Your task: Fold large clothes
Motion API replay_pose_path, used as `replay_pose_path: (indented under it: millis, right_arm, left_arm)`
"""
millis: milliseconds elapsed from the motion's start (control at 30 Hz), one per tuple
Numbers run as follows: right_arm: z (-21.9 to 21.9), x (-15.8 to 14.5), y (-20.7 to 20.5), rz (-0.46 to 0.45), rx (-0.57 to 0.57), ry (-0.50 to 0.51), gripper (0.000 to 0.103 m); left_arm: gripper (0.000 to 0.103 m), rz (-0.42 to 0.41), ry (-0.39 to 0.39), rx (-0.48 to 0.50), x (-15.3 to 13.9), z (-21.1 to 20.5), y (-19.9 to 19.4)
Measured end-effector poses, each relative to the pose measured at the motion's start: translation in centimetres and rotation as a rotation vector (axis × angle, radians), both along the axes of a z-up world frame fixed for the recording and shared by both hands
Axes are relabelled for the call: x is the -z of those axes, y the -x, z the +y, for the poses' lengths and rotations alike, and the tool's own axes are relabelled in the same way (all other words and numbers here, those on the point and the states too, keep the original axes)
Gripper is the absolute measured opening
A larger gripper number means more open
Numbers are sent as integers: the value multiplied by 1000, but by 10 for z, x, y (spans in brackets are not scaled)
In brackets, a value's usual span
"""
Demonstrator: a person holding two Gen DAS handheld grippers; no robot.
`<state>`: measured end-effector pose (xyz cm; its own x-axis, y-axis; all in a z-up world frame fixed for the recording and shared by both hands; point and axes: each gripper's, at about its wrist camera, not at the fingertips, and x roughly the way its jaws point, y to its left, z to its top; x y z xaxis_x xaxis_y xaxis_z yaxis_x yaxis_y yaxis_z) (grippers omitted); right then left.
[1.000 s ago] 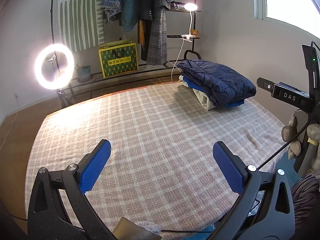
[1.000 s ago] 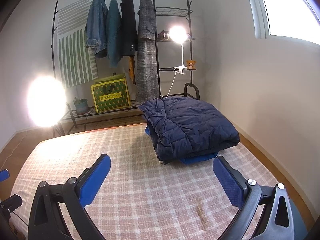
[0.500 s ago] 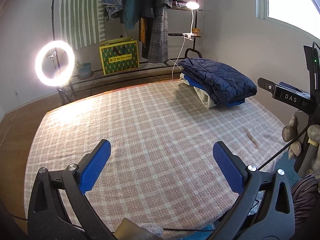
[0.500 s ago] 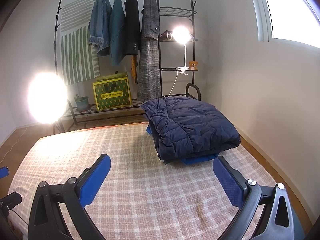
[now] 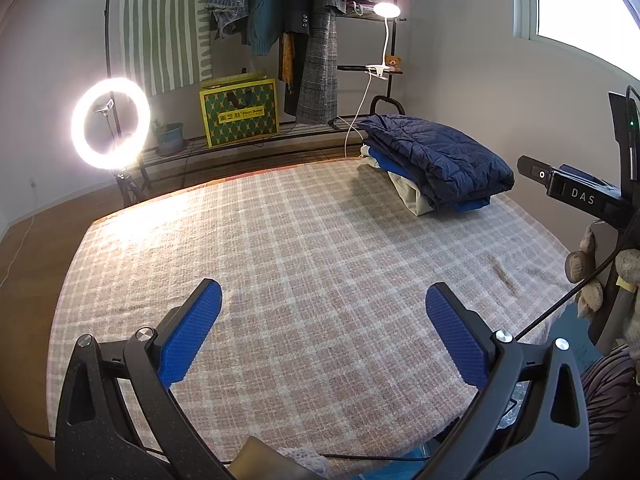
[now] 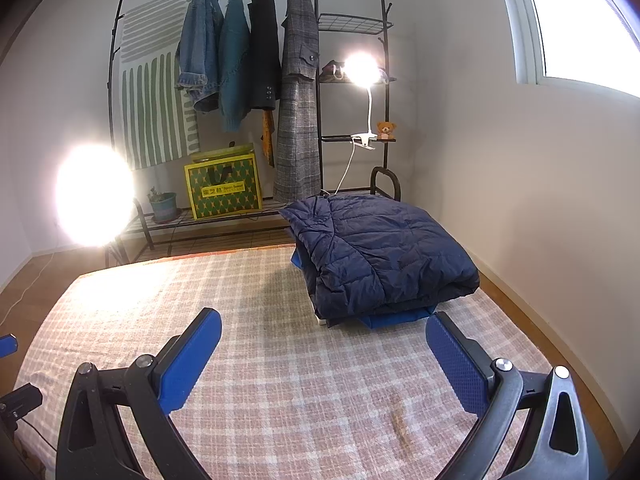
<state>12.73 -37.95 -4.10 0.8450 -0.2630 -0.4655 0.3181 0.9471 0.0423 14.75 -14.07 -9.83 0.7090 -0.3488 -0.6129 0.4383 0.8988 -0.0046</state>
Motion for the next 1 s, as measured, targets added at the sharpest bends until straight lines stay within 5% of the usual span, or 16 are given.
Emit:
replay_pose_path:
  millis: [1000]
  right_arm:
    - [-4,4,1,9,-8,8,103]
  left_arm:
    - [103,12,13,-10,0,-1,3]
